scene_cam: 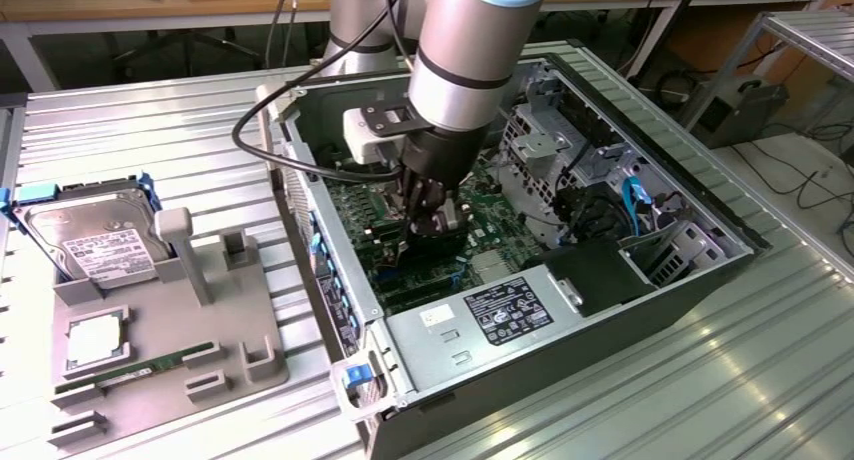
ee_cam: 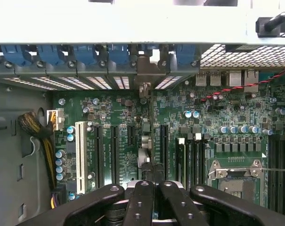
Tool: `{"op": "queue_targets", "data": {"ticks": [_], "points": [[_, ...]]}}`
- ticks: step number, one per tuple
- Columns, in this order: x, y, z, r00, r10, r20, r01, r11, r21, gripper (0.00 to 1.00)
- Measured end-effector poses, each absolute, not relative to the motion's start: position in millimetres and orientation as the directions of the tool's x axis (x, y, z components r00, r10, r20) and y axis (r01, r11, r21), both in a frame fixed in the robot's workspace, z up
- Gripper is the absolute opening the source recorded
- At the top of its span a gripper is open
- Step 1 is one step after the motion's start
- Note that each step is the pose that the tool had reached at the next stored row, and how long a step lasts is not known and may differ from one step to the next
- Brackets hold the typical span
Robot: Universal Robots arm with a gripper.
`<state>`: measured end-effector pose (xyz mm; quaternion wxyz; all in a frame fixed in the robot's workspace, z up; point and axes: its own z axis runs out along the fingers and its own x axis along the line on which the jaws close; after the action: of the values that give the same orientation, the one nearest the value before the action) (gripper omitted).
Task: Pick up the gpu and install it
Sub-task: 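Insert the gpu into the slot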
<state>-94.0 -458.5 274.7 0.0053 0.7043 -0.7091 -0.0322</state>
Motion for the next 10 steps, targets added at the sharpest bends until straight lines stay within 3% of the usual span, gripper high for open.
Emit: {"op": "queue_targets", "data": {"ticks": [10], "points": [[-94.5,-458.2,270.7,-0.008,-0.999,-0.038,-0.999,0.006,0.052,0.11]]}}
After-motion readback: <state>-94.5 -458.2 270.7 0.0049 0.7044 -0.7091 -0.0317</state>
